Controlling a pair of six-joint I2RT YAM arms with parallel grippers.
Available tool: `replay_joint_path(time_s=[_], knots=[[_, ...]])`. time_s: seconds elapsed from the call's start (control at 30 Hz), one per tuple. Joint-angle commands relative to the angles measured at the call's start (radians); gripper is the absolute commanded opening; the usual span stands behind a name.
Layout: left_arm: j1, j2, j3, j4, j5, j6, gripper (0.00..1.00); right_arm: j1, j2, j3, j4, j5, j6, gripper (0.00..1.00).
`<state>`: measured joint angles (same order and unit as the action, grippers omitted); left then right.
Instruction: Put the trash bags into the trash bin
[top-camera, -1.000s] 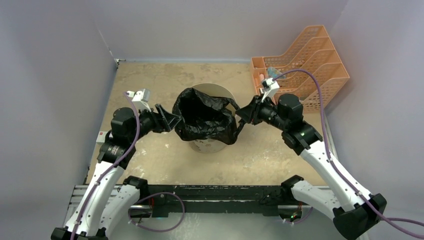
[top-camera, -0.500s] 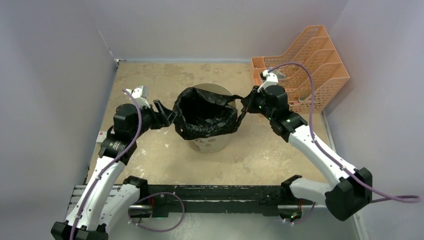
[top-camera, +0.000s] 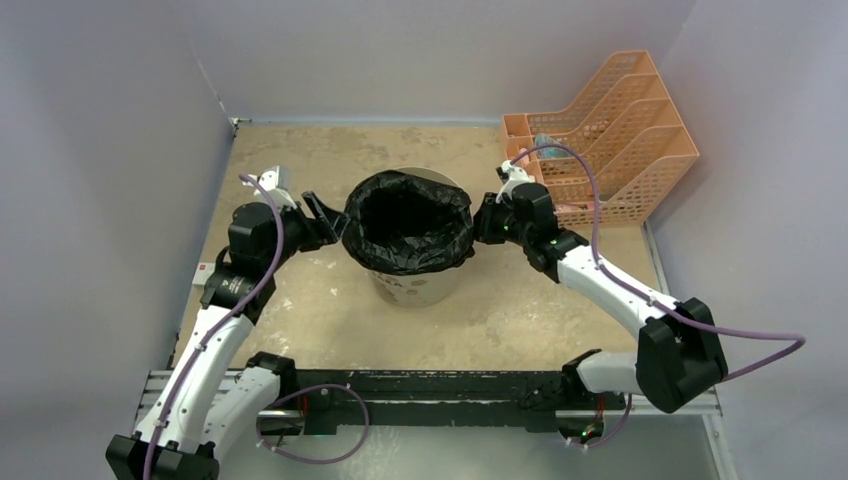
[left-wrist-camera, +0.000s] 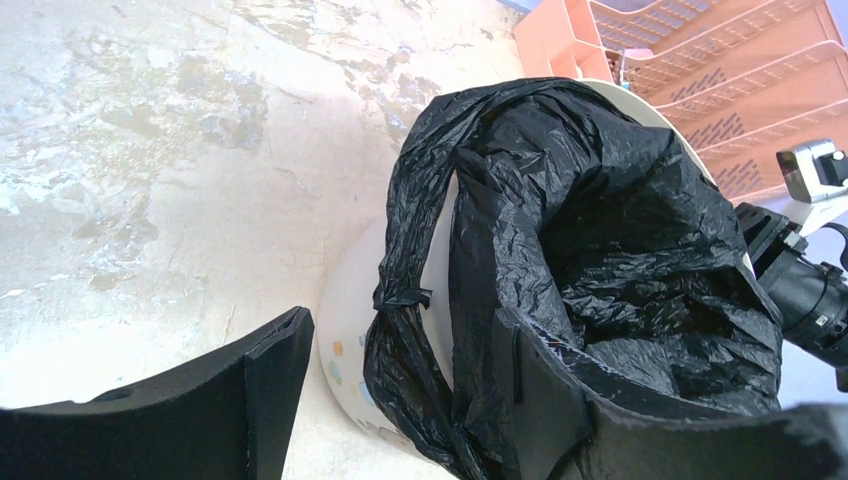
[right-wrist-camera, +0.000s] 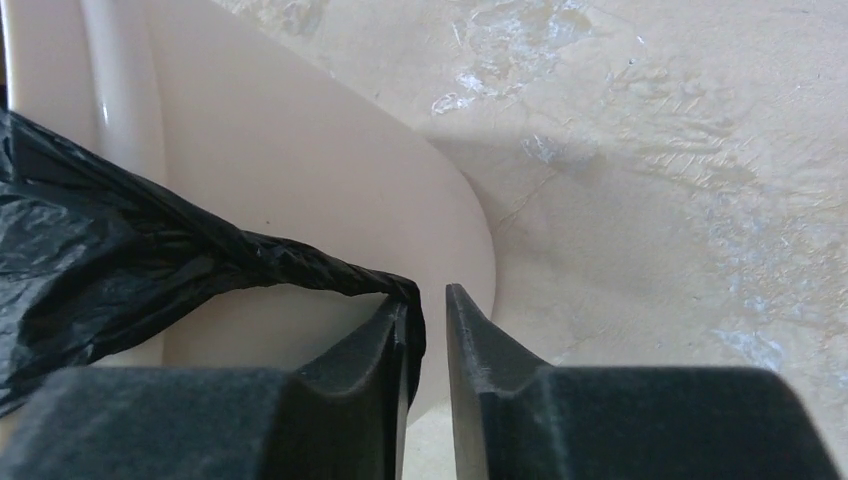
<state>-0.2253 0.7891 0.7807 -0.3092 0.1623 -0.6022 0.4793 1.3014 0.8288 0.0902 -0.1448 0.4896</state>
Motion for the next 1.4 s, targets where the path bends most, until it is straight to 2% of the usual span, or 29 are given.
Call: replay_joint_path(time_s=[0.0,0.13,0.2,0.27,0.37,0.5,0.67,0.77,0.83,0.9,1.13,1.37], knots=[[0.015,0.006,0.016,0.02,-0.023,0.013,0.66,0.002,-0.035,0.0,0.033,-0.004,0.007,0.26],[0.042,0.022,0.047,-0.004,-0.042,0.047,0.67,-0.003,-0.128,0.011,-0.03,0.176,0.02,0.39],[0.074,0.04,0.078,-0.012,-0.032,0.064,0.67,-0.011,-0.18,0.008,-0.029,0.196,0.025,0.49],[0.123,0.067,0.104,-0.012,0.017,0.076,0.67,-0.014,-0.212,0.011,-0.027,0.183,0.019,0.55],[0.214,0.138,0.148,-0.019,0.169,0.074,0.67,-0.018,-0.219,0.037,-0.049,0.179,0.005,0.57],[0.337,0.223,0.178,0.02,0.415,0.073,0.67,-0.023,-0.194,0.083,-0.041,0.163,-0.04,0.57],[0.354,0.309,0.195,0.025,0.562,0.102,0.67,-0.036,-0.163,0.191,-0.057,0.056,-0.085,0.57],[0.354,0.325,0.151,0.07,0.653,0.1,0.67,-0.036,-0.172,0.235,-0.058,0.024,-0.11,0.57],[0.354,0.332,0.115,0.09,0.666,0.077,0.67,-0.036,-0.18,0.25,-0.043,-0.024,-0.143,0.57],[0.354,0.332,0.074,0.113,0.679,0.06,0.67,-0.037,-0.165,0.276,-0.023,-0.135,-0.194,0.57],[0.354,0.317,-0.023,0.177,0.711,0.009,0.67,-0.032,0.045,0.465,-0.089,-0.412,-0.235,0.49],[0.354,0.297,-0.032,0.161,0.714,0.025,0.66,0.03,0.213,0.626,-0.265,-0.351,-0.326,0.47]])
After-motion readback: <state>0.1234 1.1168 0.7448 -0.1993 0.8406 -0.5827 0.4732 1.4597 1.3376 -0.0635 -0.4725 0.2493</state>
